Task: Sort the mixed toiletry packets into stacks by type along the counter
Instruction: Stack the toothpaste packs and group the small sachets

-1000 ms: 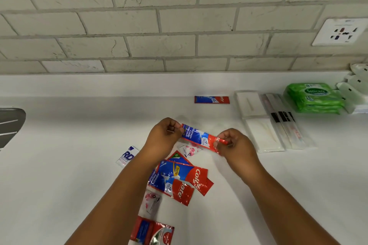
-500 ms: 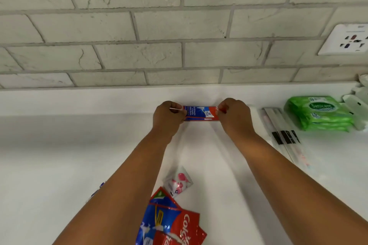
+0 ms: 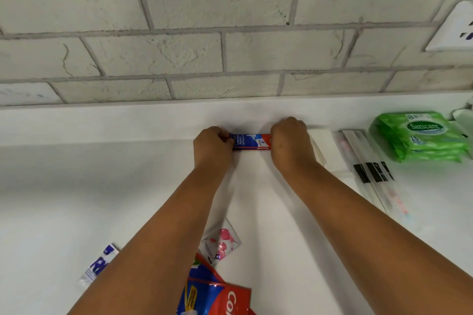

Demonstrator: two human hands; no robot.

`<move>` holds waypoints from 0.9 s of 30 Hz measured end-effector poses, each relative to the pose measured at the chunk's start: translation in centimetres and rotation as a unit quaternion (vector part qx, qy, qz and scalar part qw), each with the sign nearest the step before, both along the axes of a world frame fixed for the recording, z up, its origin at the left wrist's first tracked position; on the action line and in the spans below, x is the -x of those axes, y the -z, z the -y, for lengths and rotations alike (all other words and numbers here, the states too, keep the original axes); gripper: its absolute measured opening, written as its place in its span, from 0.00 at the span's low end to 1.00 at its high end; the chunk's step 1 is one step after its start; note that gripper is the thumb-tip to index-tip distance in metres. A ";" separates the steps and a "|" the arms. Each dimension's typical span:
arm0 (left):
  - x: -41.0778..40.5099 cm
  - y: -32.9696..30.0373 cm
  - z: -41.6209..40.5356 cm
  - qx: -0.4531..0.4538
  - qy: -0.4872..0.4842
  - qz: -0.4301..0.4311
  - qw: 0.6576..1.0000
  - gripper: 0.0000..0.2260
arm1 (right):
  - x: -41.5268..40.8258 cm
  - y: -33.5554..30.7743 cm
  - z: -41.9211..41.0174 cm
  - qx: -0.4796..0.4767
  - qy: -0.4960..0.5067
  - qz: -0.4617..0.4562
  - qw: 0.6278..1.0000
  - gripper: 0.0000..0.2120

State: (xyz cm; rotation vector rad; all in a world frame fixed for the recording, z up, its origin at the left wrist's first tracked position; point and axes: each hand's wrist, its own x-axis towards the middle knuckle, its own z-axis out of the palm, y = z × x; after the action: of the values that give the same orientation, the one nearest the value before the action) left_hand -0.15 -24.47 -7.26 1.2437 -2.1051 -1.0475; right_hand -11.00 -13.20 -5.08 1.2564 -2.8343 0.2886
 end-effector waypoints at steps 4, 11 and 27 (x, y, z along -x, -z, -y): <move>0.0 -0.1 0.0 -0.013 -0.002 0.003 1.000 0.06 | -0.3 -0.4 -0.2 0.004 -0.006 0.010 1.000 0.11; -2.0 -1.8 -0.4 0.014 -0.004 0.045 0.999 0.07 | -2.2 -1.9 -1.3 0.048 -0.010 0.000 0.999 0.07; -18.8 -3.7 -9.5 0.088 0.136 0.152 0.975 0.10 | -17.5 -2.5 -11.7 0.083 -0.045 0.212 0.973 0.10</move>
State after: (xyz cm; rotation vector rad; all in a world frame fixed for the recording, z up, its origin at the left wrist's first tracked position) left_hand 18.65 -14.98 -3.58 1.1066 -2.6003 -0.7919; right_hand 6.54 -1.50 -2.61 1.4368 -3.0045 0.8767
